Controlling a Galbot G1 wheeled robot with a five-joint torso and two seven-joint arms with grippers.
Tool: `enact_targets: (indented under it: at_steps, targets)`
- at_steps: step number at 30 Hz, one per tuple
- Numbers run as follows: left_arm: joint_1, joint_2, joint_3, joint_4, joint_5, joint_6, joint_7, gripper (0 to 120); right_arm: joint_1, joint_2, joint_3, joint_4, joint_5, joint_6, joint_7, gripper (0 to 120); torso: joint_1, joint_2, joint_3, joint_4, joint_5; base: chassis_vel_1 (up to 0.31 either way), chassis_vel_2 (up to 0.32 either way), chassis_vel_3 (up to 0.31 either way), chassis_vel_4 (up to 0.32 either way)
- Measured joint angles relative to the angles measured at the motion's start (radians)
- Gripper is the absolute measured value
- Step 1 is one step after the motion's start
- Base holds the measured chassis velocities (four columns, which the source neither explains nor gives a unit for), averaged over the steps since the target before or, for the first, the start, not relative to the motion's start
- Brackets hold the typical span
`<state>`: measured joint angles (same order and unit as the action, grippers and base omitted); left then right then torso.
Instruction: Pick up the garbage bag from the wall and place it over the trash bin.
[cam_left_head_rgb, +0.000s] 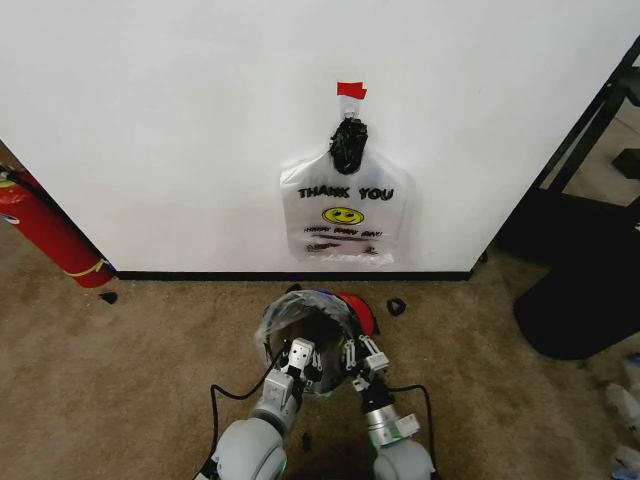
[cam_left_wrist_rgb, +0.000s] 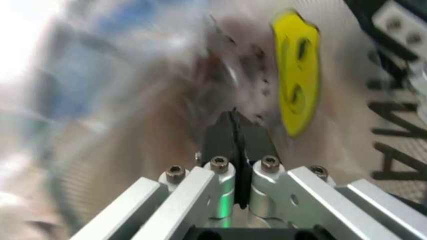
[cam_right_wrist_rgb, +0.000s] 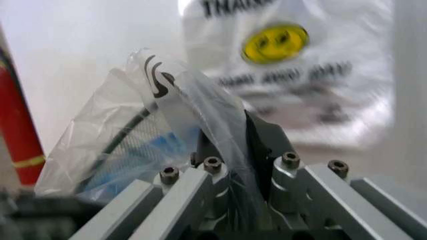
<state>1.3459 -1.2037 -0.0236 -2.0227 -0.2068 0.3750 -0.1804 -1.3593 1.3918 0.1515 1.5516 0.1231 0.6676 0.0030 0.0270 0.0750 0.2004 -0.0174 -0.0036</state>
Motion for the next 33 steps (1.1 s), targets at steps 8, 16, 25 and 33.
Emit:
enact_targets:
  at_steps: [8, 16, 25, 33]
  targets:
    - [0.004, 0.004, 0.005, 0.001, 0.0, -0.037, 0.017, 0, -0.027, -0.014, -0.006, 0.033, 0.07, -0.073, 0.066, 0, 0.0, 0.0, 0.0, 0.0001, -0.0002, 0.0, 0.0, 0.0, 0.0]
    - [0.017, 0.015, 0.012, -0.004, 0.005, -0.042, 0.028, 0, -0.068, -0.028, -0.022, 0.078, 0.109, -0.121, 0.117, 0, 0.0, 0.0, 0.0, 0.0001, -0.0002, 0.0, 0.0, 0.0, 0.0]
    - [0.022, 0.015, 0.029, -0.002, 0.012, -0.046, 0.043, 0, -0.102, -0.05, -0.031, 0.137, 0.162, -0.206, 0.188, 0, 0.0, 0.0, 0.0, 0.0001, -0.0002, 0.0, 0.0, 0.0, 0.0]
    - [0.031, 0.01, 0.032, 0.001, 0.031, -0.052, 0.06, 0, -0.101, -0.06, -0.043, 0.187, 0.235, -0.281, 0.209, 0, 0.0, 0.0, 0.0, 0.0001, -0.0001, 0.0, 0.0, 0.0, 0.0]
